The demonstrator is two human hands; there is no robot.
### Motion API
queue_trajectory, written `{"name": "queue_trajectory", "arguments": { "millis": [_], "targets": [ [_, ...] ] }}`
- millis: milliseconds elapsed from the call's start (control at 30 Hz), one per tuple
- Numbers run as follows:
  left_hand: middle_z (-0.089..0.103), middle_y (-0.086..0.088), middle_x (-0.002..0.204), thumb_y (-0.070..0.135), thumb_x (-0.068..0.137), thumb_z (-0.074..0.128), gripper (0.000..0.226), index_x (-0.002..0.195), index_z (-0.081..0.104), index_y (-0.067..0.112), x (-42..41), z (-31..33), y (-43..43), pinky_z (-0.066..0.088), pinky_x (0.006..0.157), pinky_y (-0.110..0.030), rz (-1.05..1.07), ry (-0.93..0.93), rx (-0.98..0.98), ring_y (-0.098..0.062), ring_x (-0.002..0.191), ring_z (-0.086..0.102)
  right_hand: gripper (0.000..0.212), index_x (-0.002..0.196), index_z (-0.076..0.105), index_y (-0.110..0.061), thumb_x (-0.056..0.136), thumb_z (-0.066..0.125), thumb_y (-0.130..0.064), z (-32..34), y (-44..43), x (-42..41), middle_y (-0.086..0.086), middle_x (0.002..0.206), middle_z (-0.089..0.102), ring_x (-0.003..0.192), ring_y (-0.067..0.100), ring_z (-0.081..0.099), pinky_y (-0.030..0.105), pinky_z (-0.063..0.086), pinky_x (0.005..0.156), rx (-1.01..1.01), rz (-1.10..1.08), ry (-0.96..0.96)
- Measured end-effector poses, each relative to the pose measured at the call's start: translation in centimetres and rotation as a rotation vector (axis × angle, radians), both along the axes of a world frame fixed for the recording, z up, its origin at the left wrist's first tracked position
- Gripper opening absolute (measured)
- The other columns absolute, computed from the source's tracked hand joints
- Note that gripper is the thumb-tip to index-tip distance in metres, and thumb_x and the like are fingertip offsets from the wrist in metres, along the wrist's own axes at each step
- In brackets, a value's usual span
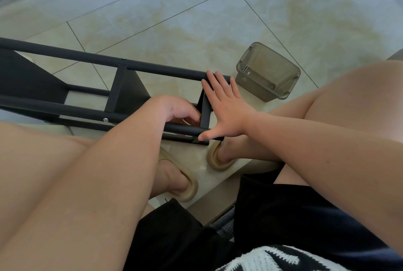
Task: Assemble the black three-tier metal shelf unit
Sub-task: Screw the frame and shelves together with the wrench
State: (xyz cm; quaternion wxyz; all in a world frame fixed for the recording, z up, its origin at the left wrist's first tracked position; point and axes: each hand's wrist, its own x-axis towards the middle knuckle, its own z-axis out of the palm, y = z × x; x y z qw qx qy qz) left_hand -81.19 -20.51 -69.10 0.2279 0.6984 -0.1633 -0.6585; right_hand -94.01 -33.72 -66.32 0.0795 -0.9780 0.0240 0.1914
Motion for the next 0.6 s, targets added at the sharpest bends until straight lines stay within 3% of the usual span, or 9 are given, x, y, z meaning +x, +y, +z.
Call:
{"name": "queue_trajectory", "arguments": {
  "millis": [167,267,433,500,600],
  "targets": [
    [0.071,0.001,0.068,0.009,0.084,0.067,0.007,0.088,0.073,0.009,-0.25,0.26,-0.36,0.046,0.065,-0.022,-0.027,-0.045,0.007,-0.012,0.063,0.063,0.147,0.159,-0.013,-0.008,0.055,0.038,-0.099,-0.16,-0.03,0.01,0.010,0.165,-0.028,0.150,0.027,-0.030,0.054,-0.014,0.123,0.000,-0.002,0.005],
    [0.064,0.004,0.057,0.000,0.087,0.060,0.016,0.080,0.070,0.011,-0.16,0.58,-0.27,0.042,0.051,-0.015,-0.017,-0.020,-0.017,-0.009,0.050,0.058,0.147,0.159,-0.014,-0.008,0.057,0.042,-0.097,-0.22,-0.04,0.01,0.010,0.164,-0.028,0.150,0.027,-0.030,0.054,-0.013,0.123,0.006,-0.002,0.004],
    [0.075,-0.004,0.098,0.001,0.088,0.060,0.024,0.108,0.072,0.007,0.15,0.29,0.01,0.053,0.086,-0.027,0.000,0.051,-0.008,-0.016,0.089,0.069,0.147,0.159,-0.014,-0.008,0.056,0.039,-0.098,-0.19,-0.06,0.02,0.010,0.165,-0.028,0.150,0.027,-0.030,0.054,-0.013,0.123,0.001,0.002,0.001],
    [0.076,-0.002,0.093,0.014,0.082,0.069,0.021,0.102,0.075,0.010,0.10,-0.08,-0.07,0.051,0.089,-0.031,-0.042,0.003,0.017,-0.018,0.089,0.068,0.147,0.159,-0.013,-0.008,0.055,0.037,-0.099,-0.23,-0.08,0.02,0.011,0.165,-0.027,0.151,0.028,-0.029,0.054,-0.013,0.123,-0.003,0.003,-0.001],
    [0.073,0.002,0.076,0.025,0.067,0.073,0.022,0.085,0.075,0.013,-0.05,-0.12,-0.19,0.045,0.081,-0.031,-0.088,-0.043,0.027,-0.018,0.078,0.063,0.147,0.159,-0.013,-0.007,0.056,0.038,-0.098,-0.22,-0.09,0.01,0.011,0.165,-0.028,0.150,0.028,-0.030,0.054,-0.013,0.123,-0.002,0.005,0.001]
  ]
}}
